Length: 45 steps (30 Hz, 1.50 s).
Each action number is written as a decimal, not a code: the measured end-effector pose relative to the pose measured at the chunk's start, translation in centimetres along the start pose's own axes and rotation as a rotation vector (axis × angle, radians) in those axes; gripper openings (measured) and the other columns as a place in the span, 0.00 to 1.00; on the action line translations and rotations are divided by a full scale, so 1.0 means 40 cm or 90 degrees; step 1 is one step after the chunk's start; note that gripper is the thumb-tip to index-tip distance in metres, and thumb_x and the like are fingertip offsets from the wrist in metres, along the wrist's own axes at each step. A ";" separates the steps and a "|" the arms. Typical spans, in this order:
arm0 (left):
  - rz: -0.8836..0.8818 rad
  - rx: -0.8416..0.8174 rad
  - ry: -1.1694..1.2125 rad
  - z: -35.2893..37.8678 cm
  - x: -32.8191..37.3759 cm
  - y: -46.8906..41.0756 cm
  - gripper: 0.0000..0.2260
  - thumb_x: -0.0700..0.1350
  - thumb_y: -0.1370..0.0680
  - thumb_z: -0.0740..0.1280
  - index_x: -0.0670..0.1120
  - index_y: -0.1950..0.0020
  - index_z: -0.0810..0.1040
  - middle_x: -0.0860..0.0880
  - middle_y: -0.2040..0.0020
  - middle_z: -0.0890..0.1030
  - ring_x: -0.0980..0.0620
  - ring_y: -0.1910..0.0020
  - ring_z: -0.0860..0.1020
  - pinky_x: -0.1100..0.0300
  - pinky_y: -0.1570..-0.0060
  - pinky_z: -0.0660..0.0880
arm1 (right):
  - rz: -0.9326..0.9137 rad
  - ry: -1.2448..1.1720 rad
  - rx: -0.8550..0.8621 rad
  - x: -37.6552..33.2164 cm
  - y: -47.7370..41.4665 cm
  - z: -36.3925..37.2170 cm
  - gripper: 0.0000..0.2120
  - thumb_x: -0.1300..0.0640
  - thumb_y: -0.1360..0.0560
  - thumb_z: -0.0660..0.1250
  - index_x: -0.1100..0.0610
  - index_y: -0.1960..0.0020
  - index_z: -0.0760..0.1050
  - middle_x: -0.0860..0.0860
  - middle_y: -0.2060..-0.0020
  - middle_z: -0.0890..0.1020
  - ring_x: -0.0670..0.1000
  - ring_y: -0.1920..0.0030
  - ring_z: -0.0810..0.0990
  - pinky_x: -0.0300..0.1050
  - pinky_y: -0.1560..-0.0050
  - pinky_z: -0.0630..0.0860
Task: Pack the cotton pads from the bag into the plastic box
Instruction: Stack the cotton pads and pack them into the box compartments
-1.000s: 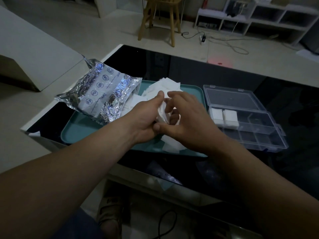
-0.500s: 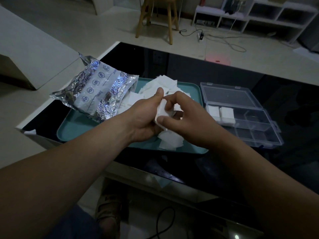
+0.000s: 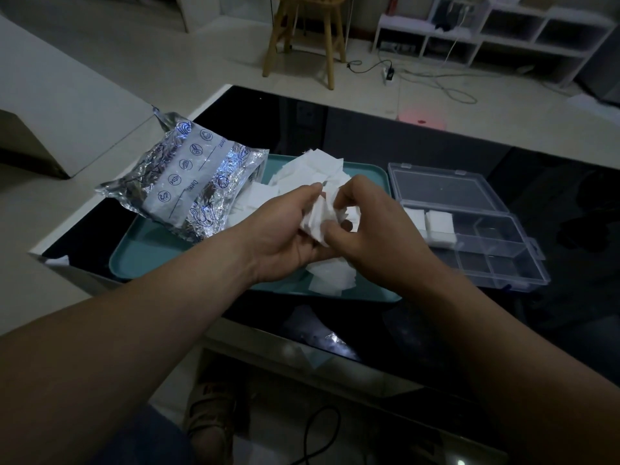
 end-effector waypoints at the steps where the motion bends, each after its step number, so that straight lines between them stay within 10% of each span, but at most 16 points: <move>1: 0.000 -0.001 0.002 0.000 -0.001 -0.001 0.19 0.50 0.14 0.58 0.41 0.28 0.75 0.38 0.30 0.77 0.42 0.36 0.79 0.43 0.35 0.76 | 0.006 0.008 0.002 0.003 -0.001 0.000 0.12 0.49 0.25 0.71 0.50 0.47 0.71 0.46 0.50 0.79 0.48 0.54 0.79 0.51 0.55 0.78; 7: 0.008 -0.025 -0.001 0.006 -0.002 -0.001 0.18 0.39 0.18 0.56 0.37 0.30 0.75 0.36 0.31 0.77 0.43 0.38 0.78 0.46 0.37 0.78 | 0.042 0.037 0.029 0.026 -0.004 -0.004 0.07 0.49 0.22 0.67 0.52 0.50 0.72 0.47 0.51 0.79 0.46 0.55 0.77 0.48 0.54 0.77; 14: 0.071 0.077 -0.032 -0.030 0.009 -0.014 0.15 0.36 0.18 0.56 0.40 0.34 0.75 0.37 0.50 0.81 0.45 0.61 0.81 0.53 0.62 0.81 | -0.024 0.137 0.156 -0.008 -0.007 -0.047 0.08 0.54 0.25 0.67 0.55 0.55 0.68 0.49 0.58 0.71 0.49 0.60 0.68 0.44 0.63 0.68; 24: 0.064 0.029 -0.004 -0.024 -0.006 -0.036 0.22 0.47 0.19 0.62 0.36 0.28 0.73 0.38 0.39 0.79 0.42 0.41 0.78 0.47 0.35 0.74 | -0.092 0.177 0.069 -0.055 0.015 0.027 0.11 0.49 0.23 0.66 0.47 0.55 0.63 0.48 0.57 0.77 0.52 0.59 0.73 0.51 0.54 0.70; 32: 0.039 -0.028 0.045 0.035 -0.007 -0.042 0.15 0.43 0.21 0.59 0.44 0.36 0.77 0.43 0.51 0.76 0.47 0.55 0.75 0.54 0.50 0.75 | -0.079 0.135 0.025 -0.018 0.040 -0.013 0.12 0.42 0.23 0.68 0.46 0.56 0.67 0.44 0.55 0.73 0.48 0.54 0.71 0.52 0.52 0.71; 36: 0.077 -0.012 -0.001 0.066 -0.002 -0.036 0.17 0.42 0.19 0.55 0.42 0.35 0.79 0.44 0.56 0.82 0.50 0.64 0.81 0.61 0.66 0.77 | 0.020 0.066 0.043 0.008 0.044 -0.035 0.16 0.35 0.22 0.63 0.47 0.57 0.73 0.44 0.57 0.78 0.47 0.53 0.75 0.47 0.54 0.70; 41: 0.112 0.055 -0.088 0.096 -0.019 -0.043 0.19 0.45 0.19 0.53 0.46 0.35 0.78 0.45 0.39 0.84 0.47 0.44 0.83 0.57 0.52 0.79 | 0.185 -0.008 0.026 0.069 0.033 -0.048 0.10 0.48 0.22 0.66 0.54 0.54 0.74 0.48 0.63 0.78 0.48 0.63 0.76 0.47 0.64 0.68; 45: 0.136 0.098 -0.155 0.118 -0.023 -0.038 0.10 0.43 0.22 0.58 0.45 0.46 0.77 0.46 0.56 0.83 0.51 0.61 0.82 0.54 0.56 0.76 | 0.265 -0.098 0.050 0.111 0.037 -0.076 0.12 0.54 0.23 0.64 0.64 0.52 0.76 0.62 0.57 0.82 0.62 0.55 0.82 0.60 0.55 0.79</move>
Point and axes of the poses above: each hand's wrist, its own y-axis away from the middle knuckle, its own z-axis out of the palm, x = y × z, the point moved 8 cm from there along -y, towards the middle knuckle
